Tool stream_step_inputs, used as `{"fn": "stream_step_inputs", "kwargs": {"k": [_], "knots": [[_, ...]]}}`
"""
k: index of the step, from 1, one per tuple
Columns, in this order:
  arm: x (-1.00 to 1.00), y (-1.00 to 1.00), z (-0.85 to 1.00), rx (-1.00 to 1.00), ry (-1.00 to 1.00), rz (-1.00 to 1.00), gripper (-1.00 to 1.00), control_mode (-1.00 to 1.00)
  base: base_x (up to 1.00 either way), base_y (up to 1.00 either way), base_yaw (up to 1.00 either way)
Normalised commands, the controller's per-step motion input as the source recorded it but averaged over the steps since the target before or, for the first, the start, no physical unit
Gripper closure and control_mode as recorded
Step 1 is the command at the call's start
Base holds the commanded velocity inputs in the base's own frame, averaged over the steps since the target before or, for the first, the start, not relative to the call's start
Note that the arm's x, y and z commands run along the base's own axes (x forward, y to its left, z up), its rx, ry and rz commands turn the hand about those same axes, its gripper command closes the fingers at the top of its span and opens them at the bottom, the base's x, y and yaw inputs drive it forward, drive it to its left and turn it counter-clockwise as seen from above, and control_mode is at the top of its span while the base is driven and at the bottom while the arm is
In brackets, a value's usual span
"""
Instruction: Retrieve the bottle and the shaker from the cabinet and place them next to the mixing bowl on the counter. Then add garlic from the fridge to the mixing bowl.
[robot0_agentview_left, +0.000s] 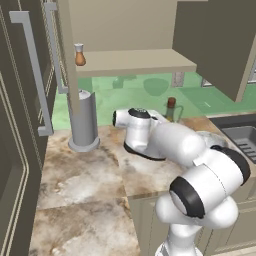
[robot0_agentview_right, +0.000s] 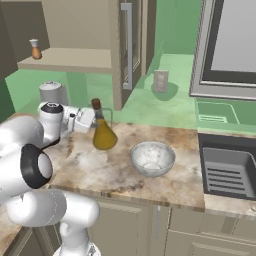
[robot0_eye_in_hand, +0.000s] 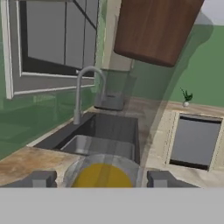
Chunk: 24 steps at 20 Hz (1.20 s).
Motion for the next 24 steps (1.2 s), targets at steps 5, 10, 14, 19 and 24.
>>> {"fn": "stream_step_inputs", "kwargs": {"k": [5,10,14,19,24], "knots": [[0.38,-0.29,-0.40,0.06,0.16,0.02,1.00,-1.00,0.00,0.00,0.00],[0.35,-0.21,-0.26,0.01,0.09,0.02,1.00,-1.00,0.00,0.00,0.00],[0.27,-0.07,-0.28,0.00,0.01,0.03,1.00,-1.00,0.00,0.00,0.00],[0.28,0.00,-0.39,0.00,-0.02,0.06,1.00,-1.00,0.00,0.00,0.00],[0.12,-0.07,-0.14,-0.02,0.00,0.10,1.00,-1.00,0.00,0.00,0.00]]}}
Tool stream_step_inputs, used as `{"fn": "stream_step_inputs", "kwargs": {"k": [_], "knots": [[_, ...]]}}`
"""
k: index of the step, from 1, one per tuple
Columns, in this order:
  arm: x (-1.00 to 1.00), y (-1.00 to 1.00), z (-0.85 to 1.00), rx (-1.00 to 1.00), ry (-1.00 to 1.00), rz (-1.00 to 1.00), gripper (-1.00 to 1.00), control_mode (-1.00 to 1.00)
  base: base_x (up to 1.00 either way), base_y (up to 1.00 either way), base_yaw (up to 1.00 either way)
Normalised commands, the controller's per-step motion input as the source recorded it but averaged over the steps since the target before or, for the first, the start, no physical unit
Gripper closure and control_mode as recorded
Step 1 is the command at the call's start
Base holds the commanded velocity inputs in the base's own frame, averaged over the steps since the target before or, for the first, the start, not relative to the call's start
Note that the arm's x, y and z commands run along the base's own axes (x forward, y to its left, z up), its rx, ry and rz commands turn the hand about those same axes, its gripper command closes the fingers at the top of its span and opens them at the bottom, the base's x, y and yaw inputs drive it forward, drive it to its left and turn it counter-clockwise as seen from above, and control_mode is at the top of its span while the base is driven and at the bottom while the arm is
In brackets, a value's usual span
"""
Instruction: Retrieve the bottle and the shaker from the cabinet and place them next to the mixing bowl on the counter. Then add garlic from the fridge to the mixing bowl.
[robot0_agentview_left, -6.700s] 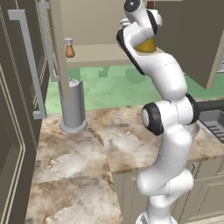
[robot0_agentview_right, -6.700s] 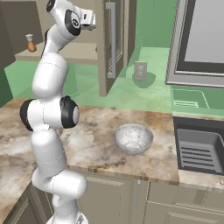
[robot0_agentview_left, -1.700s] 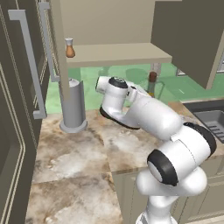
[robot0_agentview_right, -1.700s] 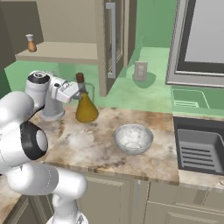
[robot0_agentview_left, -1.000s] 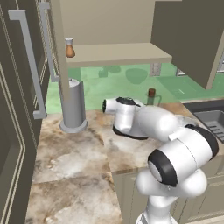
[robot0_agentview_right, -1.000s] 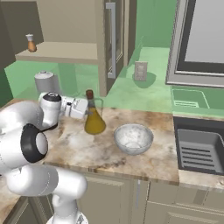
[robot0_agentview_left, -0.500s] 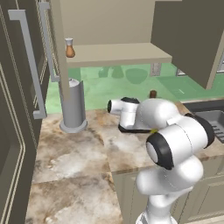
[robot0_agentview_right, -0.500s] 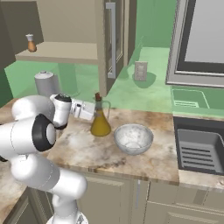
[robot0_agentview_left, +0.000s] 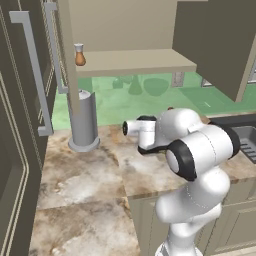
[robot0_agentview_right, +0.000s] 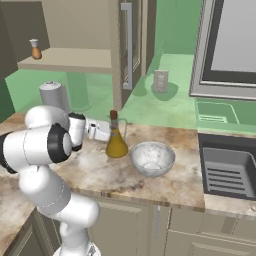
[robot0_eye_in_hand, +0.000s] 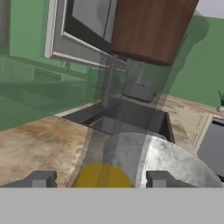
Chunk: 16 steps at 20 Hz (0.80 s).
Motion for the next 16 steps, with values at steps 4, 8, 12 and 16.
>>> {"fn": "stream_step_inputs", "kwargs": {"k": [4,8,12,16], "knots": [[0.01,-0.18,-0.14,-0.07,0.00,0.14,1.00,-1.00,0.00,0.00,0.00],[0.00,-0.02,-0.01,-0.03,0.00,0.03,1.00,-1.00,0.00,0.00,0.00],[0.00,-0.06,-0.07,0.00,0.00,0.00,1.00,-1.00,0.00,0.00,0.00],[0.00,-0.06,-0.20,0.00,0.00,0.00,1.00,-1.00,0.00,0.00,0.00]]}}
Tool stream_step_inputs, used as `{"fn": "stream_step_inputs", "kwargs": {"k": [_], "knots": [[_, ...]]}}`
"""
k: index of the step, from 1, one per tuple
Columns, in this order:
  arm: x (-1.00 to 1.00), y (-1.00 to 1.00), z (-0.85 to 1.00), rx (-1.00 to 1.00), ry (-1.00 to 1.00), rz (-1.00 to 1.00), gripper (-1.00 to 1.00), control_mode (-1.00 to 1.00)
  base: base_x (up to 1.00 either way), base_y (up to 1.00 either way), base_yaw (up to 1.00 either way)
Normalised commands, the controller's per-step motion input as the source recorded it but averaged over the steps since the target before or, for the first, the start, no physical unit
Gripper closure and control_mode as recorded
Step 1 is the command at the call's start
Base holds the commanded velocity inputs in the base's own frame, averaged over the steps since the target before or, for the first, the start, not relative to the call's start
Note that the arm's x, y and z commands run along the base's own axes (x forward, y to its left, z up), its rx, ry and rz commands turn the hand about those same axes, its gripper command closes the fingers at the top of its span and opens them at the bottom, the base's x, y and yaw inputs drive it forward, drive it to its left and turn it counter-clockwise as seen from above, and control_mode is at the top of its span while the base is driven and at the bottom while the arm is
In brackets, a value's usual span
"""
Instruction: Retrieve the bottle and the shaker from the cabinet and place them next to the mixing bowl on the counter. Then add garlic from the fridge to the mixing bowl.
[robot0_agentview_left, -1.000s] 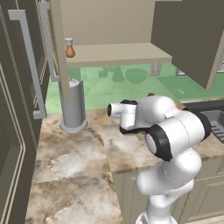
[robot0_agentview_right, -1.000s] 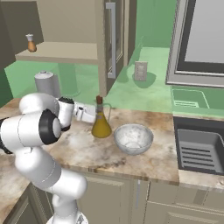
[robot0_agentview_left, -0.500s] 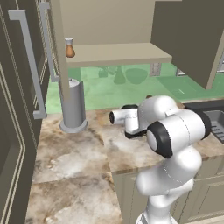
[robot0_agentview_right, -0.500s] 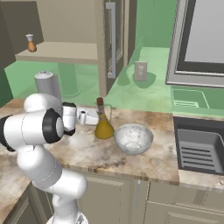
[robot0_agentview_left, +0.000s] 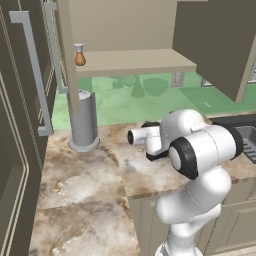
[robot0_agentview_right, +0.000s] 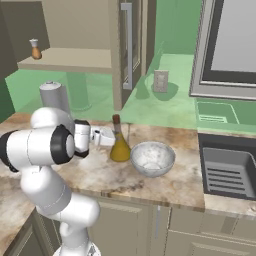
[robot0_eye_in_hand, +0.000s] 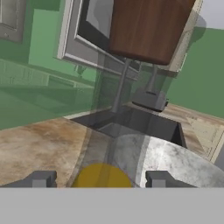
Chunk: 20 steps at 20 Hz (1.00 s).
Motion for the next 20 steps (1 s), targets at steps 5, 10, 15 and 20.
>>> {"fn": "stream_step_inputs", "kwargs": {"k": [5,10,15,20], "knots": [[0.00,0.00,-0.11,0.03,0.00,0.00,1.00,-1.00,0.00,0.00,0.00],[0.04,-0.01,-0.14,0.02,-0.01,0.00,1.00,-1.00,0.00,0.00,0.00],[0.10,-0.22,-0.21,-0.01,-0.09,0.00,1.00,-1.00,0.00,0.00,0.00],[0.08,-0.13,-0.20,-0.09,-0.20,0.00,1.00,-1.00,0.00,0.00,0.00]]}}
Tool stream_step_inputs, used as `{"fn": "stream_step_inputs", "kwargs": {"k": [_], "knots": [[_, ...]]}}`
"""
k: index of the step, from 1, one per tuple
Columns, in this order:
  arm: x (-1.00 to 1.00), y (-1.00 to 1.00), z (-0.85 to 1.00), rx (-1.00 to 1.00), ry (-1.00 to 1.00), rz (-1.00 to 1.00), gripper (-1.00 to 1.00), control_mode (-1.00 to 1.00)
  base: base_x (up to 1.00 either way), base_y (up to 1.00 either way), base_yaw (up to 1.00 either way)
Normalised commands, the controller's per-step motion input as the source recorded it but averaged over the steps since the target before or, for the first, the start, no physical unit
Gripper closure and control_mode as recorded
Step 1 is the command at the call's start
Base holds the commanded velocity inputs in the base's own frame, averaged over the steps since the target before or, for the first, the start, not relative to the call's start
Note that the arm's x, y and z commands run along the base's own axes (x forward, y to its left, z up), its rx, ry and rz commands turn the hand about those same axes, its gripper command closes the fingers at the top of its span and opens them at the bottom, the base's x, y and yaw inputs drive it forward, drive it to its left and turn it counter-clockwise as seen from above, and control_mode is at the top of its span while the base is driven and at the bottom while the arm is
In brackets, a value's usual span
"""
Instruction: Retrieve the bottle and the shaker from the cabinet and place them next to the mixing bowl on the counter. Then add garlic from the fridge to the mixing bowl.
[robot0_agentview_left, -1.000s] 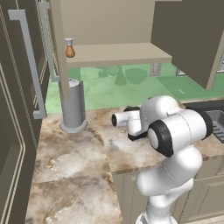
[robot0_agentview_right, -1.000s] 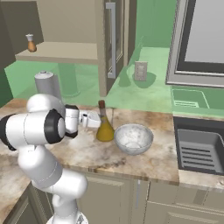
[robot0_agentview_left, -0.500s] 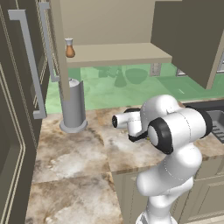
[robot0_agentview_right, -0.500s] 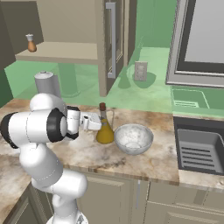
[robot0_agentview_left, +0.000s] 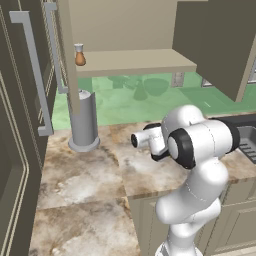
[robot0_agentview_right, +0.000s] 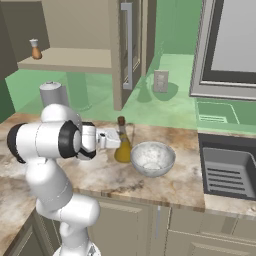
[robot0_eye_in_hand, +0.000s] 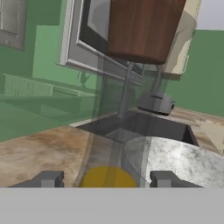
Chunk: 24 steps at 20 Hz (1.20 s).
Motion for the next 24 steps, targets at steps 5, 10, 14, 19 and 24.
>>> {"fn": "stream_step_inputs", "kwargs": {"k": [5,10,14,19,24], "knots": [[0.14,-0.08,-0.03,0.00,-0.04,0.00,1.00,-1.00,0.00,0.00,0.00],[0.02,0.00,-0.05,0.01,0.00,0.00,1.00,-1.00,0.00,0.00,0.00],[0.00,0.00,-0.16,0.07,0.00,0.01,-1.00,-1.00,0.00,0.00,0.00],[0.00,0.00,-0.06,0.03,0.00,0.00,-1.00,-1.00,0.00,0.00,0.00],[0.00,0.00,0.00,0.00,0.00,0.00,-1.00,-1.00,0.00,0.00,0.00]]}}
